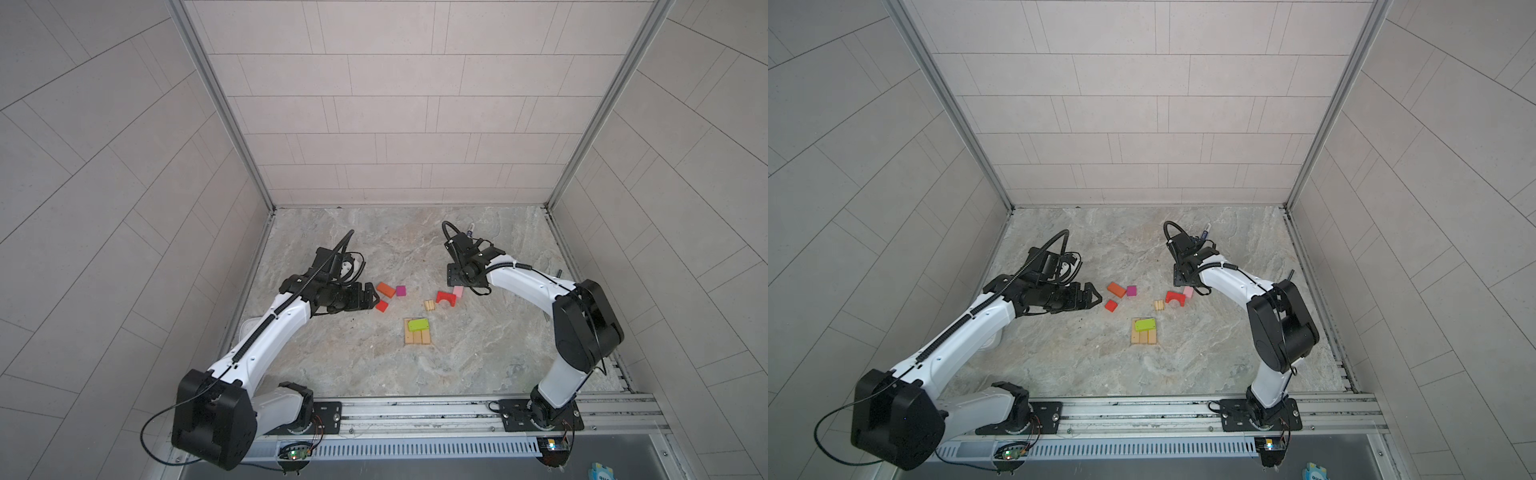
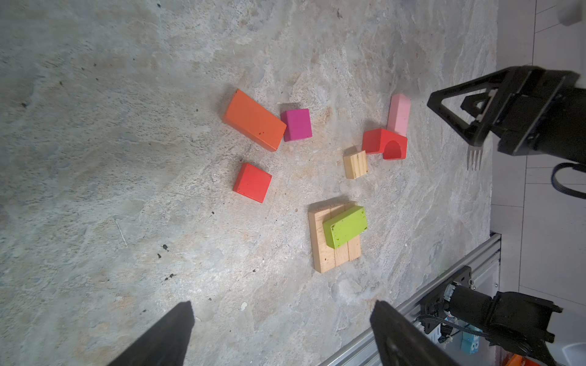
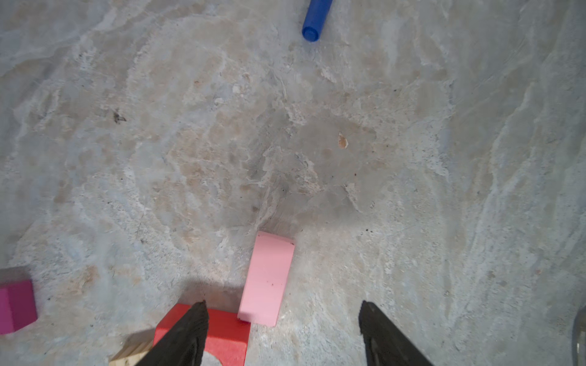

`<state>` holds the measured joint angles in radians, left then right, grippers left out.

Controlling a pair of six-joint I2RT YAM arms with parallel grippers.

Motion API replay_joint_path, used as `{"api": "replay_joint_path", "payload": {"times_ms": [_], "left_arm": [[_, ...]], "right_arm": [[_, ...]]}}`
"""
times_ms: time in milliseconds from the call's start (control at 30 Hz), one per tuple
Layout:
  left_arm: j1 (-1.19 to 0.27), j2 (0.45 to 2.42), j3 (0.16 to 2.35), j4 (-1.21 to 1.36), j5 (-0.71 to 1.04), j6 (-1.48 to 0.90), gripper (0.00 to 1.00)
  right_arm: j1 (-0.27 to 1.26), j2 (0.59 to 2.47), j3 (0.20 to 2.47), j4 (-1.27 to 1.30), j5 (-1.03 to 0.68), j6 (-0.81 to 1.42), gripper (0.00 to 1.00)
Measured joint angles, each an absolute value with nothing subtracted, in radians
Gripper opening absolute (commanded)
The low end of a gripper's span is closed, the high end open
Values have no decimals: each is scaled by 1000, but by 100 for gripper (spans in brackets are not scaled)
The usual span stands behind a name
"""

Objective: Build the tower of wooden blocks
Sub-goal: 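Move the right gripper to the pink bar and grasp it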

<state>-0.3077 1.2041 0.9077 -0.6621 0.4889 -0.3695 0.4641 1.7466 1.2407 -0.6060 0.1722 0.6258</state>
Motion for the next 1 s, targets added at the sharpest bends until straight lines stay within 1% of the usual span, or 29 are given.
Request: {"api": "replay_joint_path", "payload": {"times_ms": [233,400,600,733,767,833,1000], "left_arm": [[-308,1204,908,-662,488,-369,94],[-308,1204,908,-662,489,-369,94],[-308,1204,908,-662,488,-369,94],[-308,1204,908,-662,488,-369,94],[-308,1204,908,-662,488,-369,94],[-308,1204,908,-662,488,-369,94],[-308,1204,908,-662,487,-369,94]], "right_arm": [[444,1884,1290,-590,130,651,65],[444,1919,1271,-577,114,664,57],[443,1907,1241,-541,104,677,44],[432,1874,1193,-522,96,680,28],[429,1864,1181,-520,94,680,27],[422,1839,1151,-519,90,683,24],[414,1766,1069,-527,89,685,24]]}}
